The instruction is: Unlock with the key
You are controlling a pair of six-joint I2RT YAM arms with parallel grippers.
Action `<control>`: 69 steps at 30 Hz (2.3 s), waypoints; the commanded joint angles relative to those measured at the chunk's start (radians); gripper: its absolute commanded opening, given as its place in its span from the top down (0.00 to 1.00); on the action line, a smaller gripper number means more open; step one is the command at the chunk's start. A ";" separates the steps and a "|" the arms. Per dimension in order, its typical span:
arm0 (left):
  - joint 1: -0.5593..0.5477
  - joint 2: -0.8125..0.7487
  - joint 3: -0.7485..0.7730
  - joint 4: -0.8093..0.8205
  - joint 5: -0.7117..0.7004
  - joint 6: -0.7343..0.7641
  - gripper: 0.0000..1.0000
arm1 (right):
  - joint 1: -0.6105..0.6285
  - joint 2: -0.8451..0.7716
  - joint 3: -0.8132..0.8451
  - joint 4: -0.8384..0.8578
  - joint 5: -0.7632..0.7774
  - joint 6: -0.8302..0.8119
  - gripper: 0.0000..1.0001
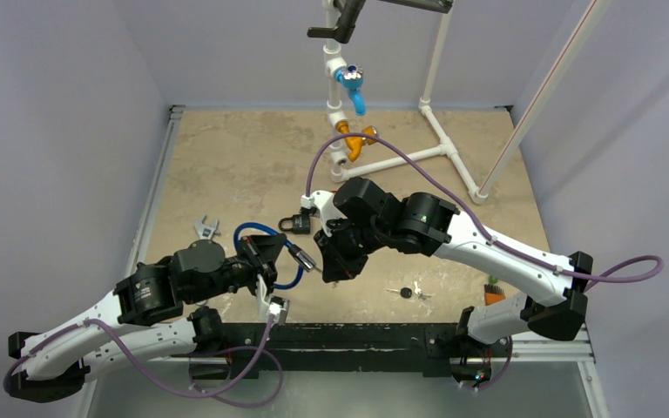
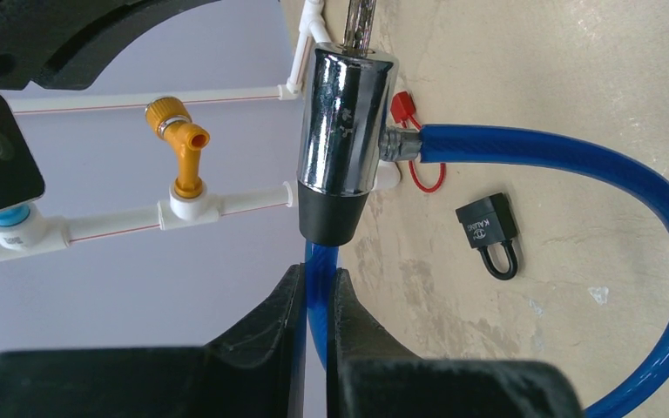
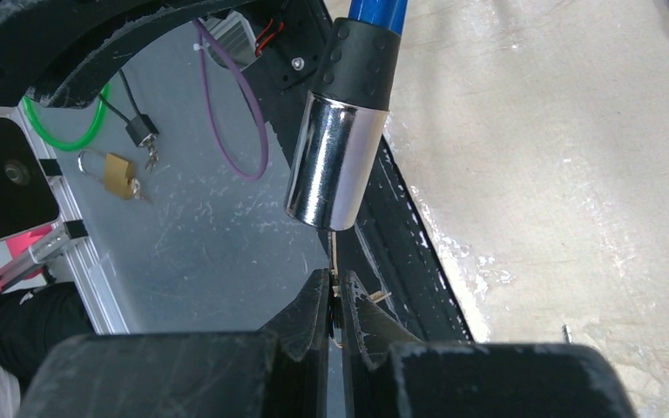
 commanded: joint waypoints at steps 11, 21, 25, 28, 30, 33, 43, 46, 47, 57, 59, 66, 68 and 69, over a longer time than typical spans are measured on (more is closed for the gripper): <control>-0.022 -0.008 0.002 0.047 0.009 0.051 1.00 | 0.003 -0.021 -0.056 0.190 0.012 0.072 1.00; -0.042 -0.002 -0.004 0.084 -0.011 0.042 1.00 | 0.003 -0.064 -0.107 0.349 0.062 0.135 1.00; -0.044 0.003 -0.003 0.108 -0.037 0.017 1.00 | 0.002 -0.076 -0.138 0.425 0.113 0.154 1.00; -0.044 0.006 -0.002 0.115 -0.063 0.017 1.00 | 0.003 -0.078 -0.151 0.451 0.156 0.167 1.00; -0.044 0.004 -0.002 0.105 -0.068 0.024 1.00 | 0.003 -0.081 -0.159 0.465 0.157 0.169 1.00; -0.047 -0.006 -0.021 0.091 -0.071 0.081 1.00 | 0.003 -0.067 -0.156 0.441 0.141 0.188 1.00; -0.072 -0.004 -0.063 0.089 -0.109 0.214 1.00 | 0.003 -0.062 -0.149 0.399 0.072 0.187 1.00; -0.086 -0.006 -0.080 0.087 -0.130 0.259 1.00 | 0.003 -0.050 -0.141 0.366 0.060 0.180 1.00; -0.090 -0.006 -0.086 0.088 -0.138 0.270 1.00 | 0.003 -0.045 -0.139 0.357 0.057 0.179 1.00; -0.112 0.011 -0.119 0.113 -0.213 0.348 1.00 | 0.003 -0.015 -0.122 0.308 0.060 0.187 1.00; -0.112 0.015 -0.120 0.117 -0.227 0.346 1.00 | 0.003 -0.025 -0.127 0.322 0.084 0.197 1.00; -0.113 0.033 -0.095 0.114 -0.264 0.289 1.00 | 0.003 -0.090 -0.204 0.459 0.185 0.241 1.00; -0.113 0.038 -0.079 0.092 -0.266 0.271 1.00 | 0.004 -0.101 -0.228 0.496 0.203 0.250 1.00; -0.113 0.040 -0.071 0.080 -0.267 0.261 1.00 | 0.003 -0.109 -0.245 0.524 0.205 0.257 1.00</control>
